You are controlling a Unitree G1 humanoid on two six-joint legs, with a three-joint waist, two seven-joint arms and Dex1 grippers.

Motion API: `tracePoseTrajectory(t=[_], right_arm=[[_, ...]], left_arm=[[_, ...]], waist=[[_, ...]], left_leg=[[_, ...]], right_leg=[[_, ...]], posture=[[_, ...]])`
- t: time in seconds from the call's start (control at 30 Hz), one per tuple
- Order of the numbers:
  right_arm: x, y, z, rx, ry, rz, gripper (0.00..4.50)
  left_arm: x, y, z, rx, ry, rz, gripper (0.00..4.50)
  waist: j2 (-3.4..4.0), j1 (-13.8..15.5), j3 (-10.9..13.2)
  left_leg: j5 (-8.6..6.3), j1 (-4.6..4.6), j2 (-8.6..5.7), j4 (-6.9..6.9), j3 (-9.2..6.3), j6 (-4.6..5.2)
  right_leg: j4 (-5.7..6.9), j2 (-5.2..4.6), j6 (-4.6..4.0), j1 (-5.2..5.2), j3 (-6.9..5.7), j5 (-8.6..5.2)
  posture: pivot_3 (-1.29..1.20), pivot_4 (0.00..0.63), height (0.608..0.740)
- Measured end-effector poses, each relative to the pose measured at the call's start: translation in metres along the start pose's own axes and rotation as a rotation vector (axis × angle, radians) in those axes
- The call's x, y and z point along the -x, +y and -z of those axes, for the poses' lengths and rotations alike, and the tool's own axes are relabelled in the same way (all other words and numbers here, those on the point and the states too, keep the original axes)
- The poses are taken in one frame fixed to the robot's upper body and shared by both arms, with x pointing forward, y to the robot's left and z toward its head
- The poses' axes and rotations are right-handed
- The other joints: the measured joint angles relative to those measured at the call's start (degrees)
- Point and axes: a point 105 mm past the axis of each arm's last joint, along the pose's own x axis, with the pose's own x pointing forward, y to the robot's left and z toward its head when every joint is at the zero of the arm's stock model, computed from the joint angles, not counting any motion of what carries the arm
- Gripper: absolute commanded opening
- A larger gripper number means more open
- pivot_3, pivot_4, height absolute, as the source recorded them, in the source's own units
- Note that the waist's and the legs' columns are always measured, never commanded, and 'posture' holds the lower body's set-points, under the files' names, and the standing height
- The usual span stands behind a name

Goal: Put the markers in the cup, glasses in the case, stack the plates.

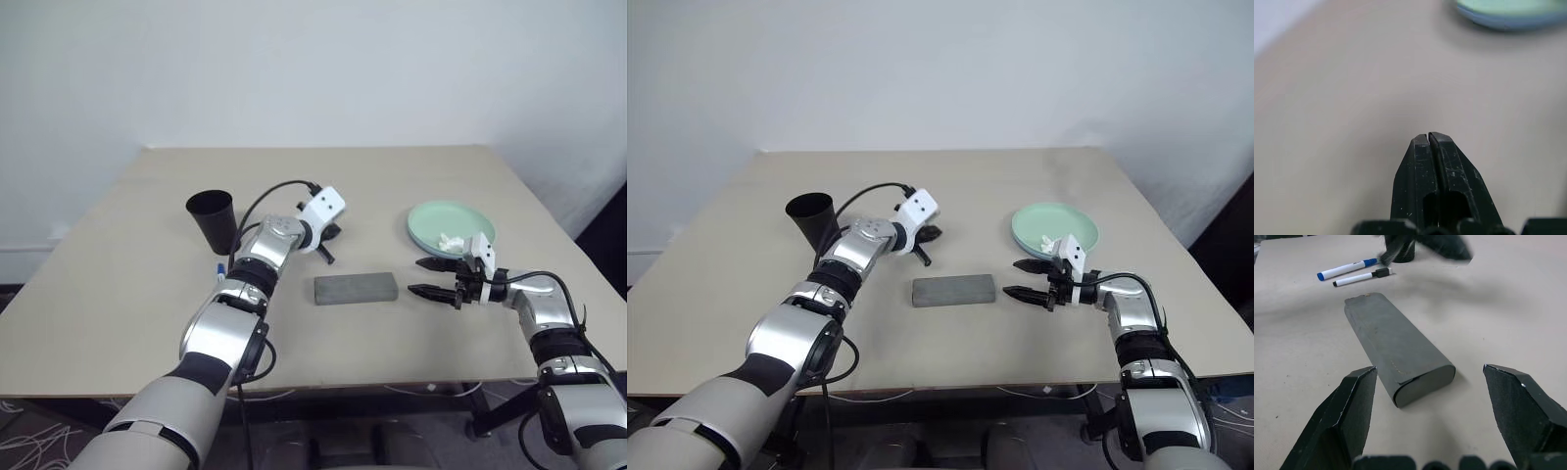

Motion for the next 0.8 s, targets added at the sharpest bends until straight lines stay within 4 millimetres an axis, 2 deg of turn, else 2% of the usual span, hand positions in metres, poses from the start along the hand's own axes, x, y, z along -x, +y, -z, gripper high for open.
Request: tracePoseTrajectory(t=[0.07,0.27,0.53,0.63,0.8], right_arm=[[0.0,0.001,-0.003,0.016,-0.003,-0.007,3.76],[0.0,0.005,-0.021,0.069,-0.033,-0.039,3.76],[0.001,0.006,-0.025,0.075,-0.044,-0.044,3.76],[0.0,0.006,-0.024,0.074,-0.043,-0.046,3.76],[-0.002,0.006,-0.022,0.066,-0.046,-0.049,3.76]], left_arm=[[0.005,0.008,0.005,0.079,0.001,-0.073,0.01],[0.032,0.02,0.04,0.263,0.083,-0.22,0.01],[0.065,0.02,0.05,0.361,0.168,-0.339,0.01],[0.073,0.014,0.049,0.4,0.191,-0.364,0.58],[0.082,0.01,0.056,0.443,0.235,-0.43,2.25]], waist=[[0.01,0.0,0.0],[0.01,0.03,-0.01],[0.01,0.05,-0.01],[0.01,0.05,-0.01],[0.01,0.0,-0.01]], left_leg=[[0.0,0.01,0.0,-0.01,0.0,-0.01],[0.0,0.02,0.0,-0.03,0.0,-0.04],[-0.11,0.04,-0.02,-0.03,0.01,-0.25],[-0.1,0.08,-0.04,-0.03,0.0,-0.26],[-0.09,0.15,-0.03,-0.03,0.05,-0.29]], right_leg=[[0.01,0.01,0.01,-0.01,-0.01,0.01],[0.01,0.0,-0.02,0.0,-0.03,0.02],[0.0,-0.03,-0.02,0.02,-0.04,0.03],[0.0,-0.01,-0.03,0.06,-0.04,0.03],[0.0,0.01,-0.05,0.09,-0.03,0.05]], posture=[[0.0,0.0,0.732],[0.0,0.0,0.732],[0.0,0.0,0.732],[0.0,0.0,0.732],[0.0,0.0,0.732]])
